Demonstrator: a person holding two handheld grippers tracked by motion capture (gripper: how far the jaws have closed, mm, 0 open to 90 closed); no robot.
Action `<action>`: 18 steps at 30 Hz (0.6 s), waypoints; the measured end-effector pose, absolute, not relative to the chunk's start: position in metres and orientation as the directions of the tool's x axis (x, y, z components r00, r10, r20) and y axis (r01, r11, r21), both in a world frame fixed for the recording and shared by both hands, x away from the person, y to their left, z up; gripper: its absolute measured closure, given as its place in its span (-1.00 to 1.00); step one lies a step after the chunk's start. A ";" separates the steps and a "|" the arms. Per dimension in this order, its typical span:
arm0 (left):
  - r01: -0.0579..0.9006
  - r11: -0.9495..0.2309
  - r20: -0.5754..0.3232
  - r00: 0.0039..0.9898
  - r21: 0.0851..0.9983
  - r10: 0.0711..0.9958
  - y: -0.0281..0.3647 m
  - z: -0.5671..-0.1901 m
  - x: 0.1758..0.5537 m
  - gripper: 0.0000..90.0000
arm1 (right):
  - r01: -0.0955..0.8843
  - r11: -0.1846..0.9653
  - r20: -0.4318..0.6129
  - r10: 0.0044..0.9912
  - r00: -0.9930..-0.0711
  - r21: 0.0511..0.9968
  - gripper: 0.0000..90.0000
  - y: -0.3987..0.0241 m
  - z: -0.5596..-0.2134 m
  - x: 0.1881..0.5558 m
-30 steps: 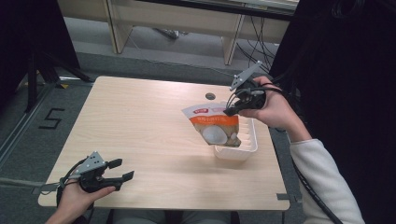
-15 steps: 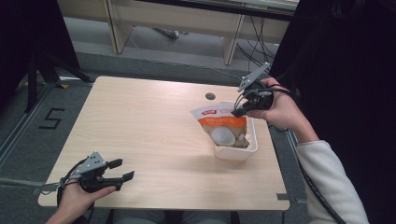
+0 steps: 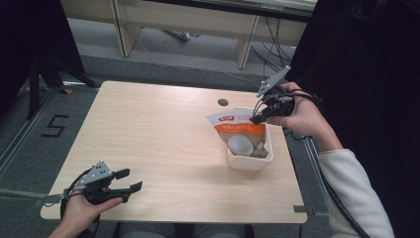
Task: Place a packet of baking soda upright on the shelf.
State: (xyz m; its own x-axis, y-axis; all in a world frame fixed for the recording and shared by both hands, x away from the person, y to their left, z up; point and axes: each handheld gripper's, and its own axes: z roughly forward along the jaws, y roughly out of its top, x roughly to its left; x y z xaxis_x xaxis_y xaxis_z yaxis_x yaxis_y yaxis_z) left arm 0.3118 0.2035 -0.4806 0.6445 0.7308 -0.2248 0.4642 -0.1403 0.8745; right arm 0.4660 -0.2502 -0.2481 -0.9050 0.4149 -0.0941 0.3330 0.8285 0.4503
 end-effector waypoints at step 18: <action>0.462 -0.141 -0.222 0.645 0.876 0.731 0.204 -0.481 0.312 -0.35 | 0.331 0.843 -0.083 0.400 -0.913 0.425 1.00 -0.253 -0.253 0.468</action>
